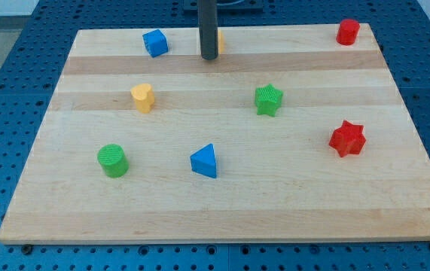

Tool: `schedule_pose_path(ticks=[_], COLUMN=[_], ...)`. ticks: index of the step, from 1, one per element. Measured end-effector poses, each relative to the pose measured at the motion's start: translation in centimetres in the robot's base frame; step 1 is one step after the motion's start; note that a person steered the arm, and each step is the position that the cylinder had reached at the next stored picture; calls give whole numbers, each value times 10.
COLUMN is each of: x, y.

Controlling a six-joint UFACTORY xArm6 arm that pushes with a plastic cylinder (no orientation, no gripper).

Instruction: Move the blue cube into the yellow hexagon

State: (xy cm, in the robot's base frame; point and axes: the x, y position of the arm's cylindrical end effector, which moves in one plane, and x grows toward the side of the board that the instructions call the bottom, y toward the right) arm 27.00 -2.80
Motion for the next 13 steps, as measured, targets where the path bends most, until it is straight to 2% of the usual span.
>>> schedule_pose_path(ticks=[3,4,5,6,7,9,10,13], x=[-19,-11,16,42,49,38,36,25], y=[-1,-8,-18,-36,-71,-159,-186,-178])
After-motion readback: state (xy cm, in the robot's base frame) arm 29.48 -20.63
